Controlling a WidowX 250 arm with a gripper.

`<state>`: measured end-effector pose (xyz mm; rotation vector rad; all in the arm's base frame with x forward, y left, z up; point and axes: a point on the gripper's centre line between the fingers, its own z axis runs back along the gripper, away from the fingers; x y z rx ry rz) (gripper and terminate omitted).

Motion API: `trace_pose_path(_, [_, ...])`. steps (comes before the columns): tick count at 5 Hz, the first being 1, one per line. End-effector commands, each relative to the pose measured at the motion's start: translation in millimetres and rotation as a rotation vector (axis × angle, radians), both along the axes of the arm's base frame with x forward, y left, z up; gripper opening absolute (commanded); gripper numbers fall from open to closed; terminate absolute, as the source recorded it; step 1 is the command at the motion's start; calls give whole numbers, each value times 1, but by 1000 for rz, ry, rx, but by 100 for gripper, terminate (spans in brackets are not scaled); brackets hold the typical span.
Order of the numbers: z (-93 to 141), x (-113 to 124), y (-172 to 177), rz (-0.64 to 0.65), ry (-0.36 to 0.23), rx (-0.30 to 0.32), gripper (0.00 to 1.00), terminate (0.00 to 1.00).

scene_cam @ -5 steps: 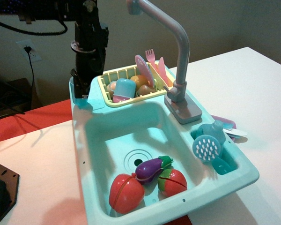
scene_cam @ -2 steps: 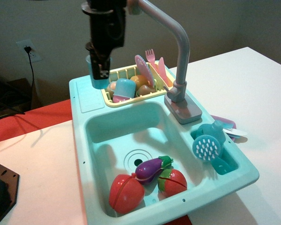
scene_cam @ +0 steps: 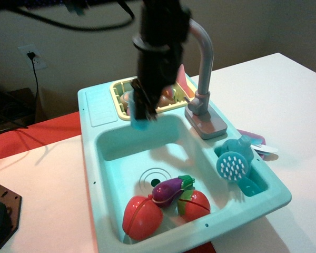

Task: Put cup from counter to sink

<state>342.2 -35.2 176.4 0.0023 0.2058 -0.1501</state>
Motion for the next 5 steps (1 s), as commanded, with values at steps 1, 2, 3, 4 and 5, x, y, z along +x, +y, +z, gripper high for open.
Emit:
trace_pose_path(1, [-8,18,-22,-12,-40,-12,0,0])
trace_pose_path(2, [-26,22,-18,4,-23,3,0,0])
trace_pose_path(3, [-45,24,-9,25,-13,21,0,0])
trace_pose_path(4, [-60,23,0,42,3,42,0,0])
trace_pose_path(5, [-62,17,7,59,28,55,100,0])
